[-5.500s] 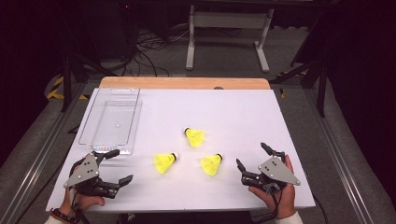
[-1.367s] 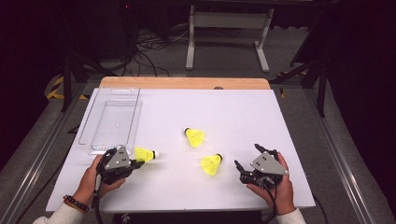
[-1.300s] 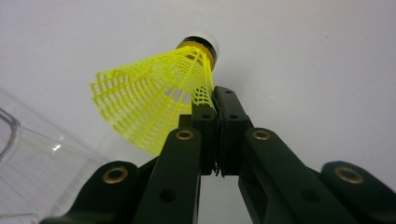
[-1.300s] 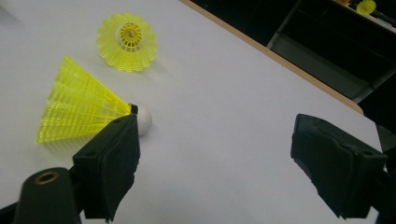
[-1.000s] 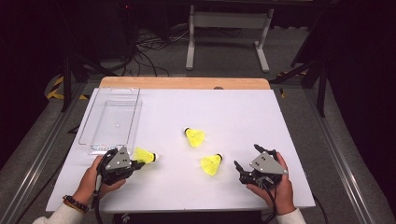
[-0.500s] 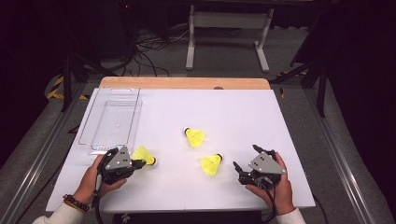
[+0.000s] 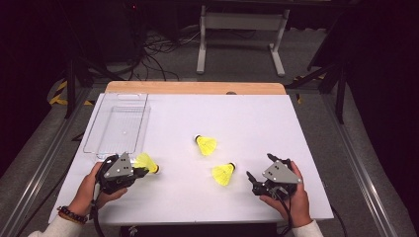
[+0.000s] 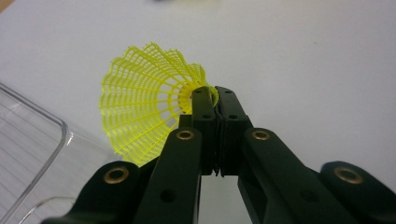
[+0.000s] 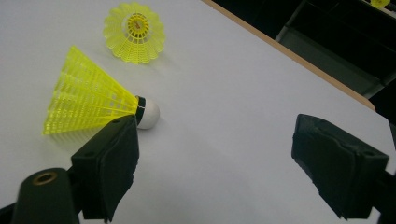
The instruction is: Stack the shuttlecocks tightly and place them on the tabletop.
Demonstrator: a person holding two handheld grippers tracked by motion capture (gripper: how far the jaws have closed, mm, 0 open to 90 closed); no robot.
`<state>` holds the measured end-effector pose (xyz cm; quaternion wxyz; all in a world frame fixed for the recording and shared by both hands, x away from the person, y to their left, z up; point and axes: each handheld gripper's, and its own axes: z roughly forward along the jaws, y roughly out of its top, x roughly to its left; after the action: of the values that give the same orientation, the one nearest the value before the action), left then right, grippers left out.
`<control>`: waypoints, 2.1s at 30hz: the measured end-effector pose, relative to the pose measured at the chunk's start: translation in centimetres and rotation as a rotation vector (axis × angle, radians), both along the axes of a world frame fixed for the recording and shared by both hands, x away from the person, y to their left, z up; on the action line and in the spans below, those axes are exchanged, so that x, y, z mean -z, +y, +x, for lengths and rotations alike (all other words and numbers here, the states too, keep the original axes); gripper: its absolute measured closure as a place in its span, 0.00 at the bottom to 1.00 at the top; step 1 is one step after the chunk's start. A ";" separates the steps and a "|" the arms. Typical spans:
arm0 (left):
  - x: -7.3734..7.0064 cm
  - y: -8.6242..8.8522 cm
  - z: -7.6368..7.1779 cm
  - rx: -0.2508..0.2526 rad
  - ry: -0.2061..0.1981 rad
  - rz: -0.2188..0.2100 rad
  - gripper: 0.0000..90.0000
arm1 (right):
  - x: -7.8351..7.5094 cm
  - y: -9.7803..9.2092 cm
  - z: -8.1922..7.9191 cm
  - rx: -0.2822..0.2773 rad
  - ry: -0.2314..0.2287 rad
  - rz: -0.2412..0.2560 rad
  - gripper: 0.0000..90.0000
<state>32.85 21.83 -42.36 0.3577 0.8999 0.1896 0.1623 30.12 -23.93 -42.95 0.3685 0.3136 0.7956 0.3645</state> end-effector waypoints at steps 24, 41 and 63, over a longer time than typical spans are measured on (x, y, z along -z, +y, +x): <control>-0.3 -4.6 1.2 0.074 -0.035 0.059 0.92 | 0.4 0.4 0.2 -0.007 0.025 -0.016 0.18; 0.5 -8.6 1.2 0.177 -0.033 0.132 0.93 | 0.7 0.4 0.2 -0.017 0.048 -0.039 0.18; 1.8 -11.5 0.7 0.239 -0.059 0.212 0.91 | 0.7 0.4 0.1 -0.020 0.045 -0.051 0.19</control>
<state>33.50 10.31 -44.15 0.2830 0.9435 0.0523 0.1641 30.27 -23.48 -43.62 0.3549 0.3043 0.8157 0.3407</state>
